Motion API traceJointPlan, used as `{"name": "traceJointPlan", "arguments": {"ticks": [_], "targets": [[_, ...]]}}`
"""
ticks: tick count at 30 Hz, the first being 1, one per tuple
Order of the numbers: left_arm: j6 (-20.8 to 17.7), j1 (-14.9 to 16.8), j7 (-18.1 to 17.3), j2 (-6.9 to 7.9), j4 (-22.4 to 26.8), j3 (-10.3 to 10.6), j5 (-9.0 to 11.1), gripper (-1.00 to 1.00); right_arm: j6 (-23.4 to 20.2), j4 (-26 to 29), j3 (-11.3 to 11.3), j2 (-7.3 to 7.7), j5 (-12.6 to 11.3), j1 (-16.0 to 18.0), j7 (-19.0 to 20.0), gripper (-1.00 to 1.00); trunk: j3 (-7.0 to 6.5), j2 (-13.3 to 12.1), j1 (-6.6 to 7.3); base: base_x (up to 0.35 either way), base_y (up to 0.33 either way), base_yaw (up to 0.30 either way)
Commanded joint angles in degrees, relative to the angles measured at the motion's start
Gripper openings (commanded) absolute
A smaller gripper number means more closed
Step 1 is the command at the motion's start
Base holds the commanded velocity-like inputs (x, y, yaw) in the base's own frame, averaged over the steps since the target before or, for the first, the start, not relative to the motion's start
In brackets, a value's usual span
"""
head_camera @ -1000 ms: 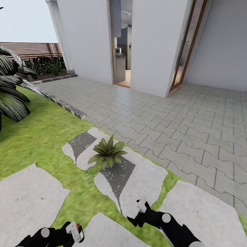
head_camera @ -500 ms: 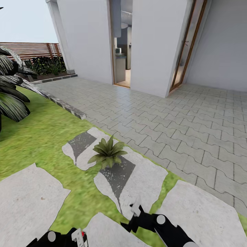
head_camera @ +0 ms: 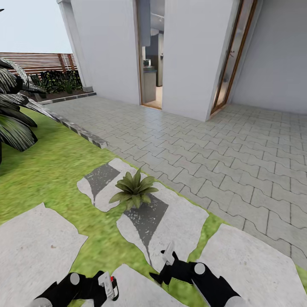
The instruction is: Pick up the pesticide atomizer in the garden and spray insectifuge to fully cover both potted plants in the garden.
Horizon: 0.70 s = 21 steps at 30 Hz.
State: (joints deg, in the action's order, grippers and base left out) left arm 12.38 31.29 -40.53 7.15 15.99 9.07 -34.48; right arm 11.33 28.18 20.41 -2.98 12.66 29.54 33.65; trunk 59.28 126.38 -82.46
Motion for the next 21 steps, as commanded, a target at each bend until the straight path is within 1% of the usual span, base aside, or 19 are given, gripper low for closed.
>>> {"name": "traceJointPlan", "arguments": {"ticks": [1,3,6,7,8,12,16,20,21], "targets": [[0.3,0.3,-0.4,-0.02,0.1,0.0,-0.5,-1.00,0.4,0.0,0.0,-0.01,0.9,0.4,0.0,1.00,0.05,0.0,0.01,0.000,0.000,0.000],[0.2,1.0,-1.0,-0.12,0.1,0.1,-0.5,-1.00,0.3,0.1,0.0,-0.02,1.6,1.0,0.0,1.00,0.05,0.0,0.01,0.000,0.000,0.000],[0.3,1.2,-1.8,-0.65,0.2,0.1,-0.6,-1.00,0.2,0.1,0.0,-0.07,2.5,1.4,0.0,1.00,0.05,0.0,0.01,0.000,0.000,0.000],[0.3,1.3,-4.4,-0.86,0.2,0.2,-0.7,-1.00,0.2,0.1,0.0,-0.11,9.7,1.5,0.0,1.00,0.05,0.0,0.01,0.000,0.000,0.000],[0.4,1.3,-4.4,-1.17,0.2,0.2,-0.7,-1.00,0.2,0.1,0.0,-0.15,10.7,1.5,0.0,1.00,0.05,0.0,0.01,0.000,0.000,0.000],[0.4,1.5,-5.4,-1.52,0.4,0.3,-0.9,-1.00,0.2,0.1,0.0,-0.17,11.7,1.6,0.1,1.00,0.05,0.0,0.01,0.000,0.000,0.000],[0.4,2.0,-7.9,-1.62,1.6,0.3,-1.0,-1.00,0.2,0.1,0.0,-0.18,11.9,1.6,0.4,1.00,0.05,0.0,0.01,0.000,0.000,0.000],[0.3,2.2,-8.9,-1.71,2.6,0.3,-1.1,-1.00,0.1,0.2,0.1,-0.21,12.1,1.9,5.0,1.00,0.05,0.0,0.01,0.000,0.000,0.000],[0.3,2.2,-8.9,-1.78,2.6,0.3,-1.2,-1.00,0.1,0.3,0.1,-0.22,12.1,2.0,5.4,1.00,0.05,0.0,0.01,0.000,0.000,0.000]]}}
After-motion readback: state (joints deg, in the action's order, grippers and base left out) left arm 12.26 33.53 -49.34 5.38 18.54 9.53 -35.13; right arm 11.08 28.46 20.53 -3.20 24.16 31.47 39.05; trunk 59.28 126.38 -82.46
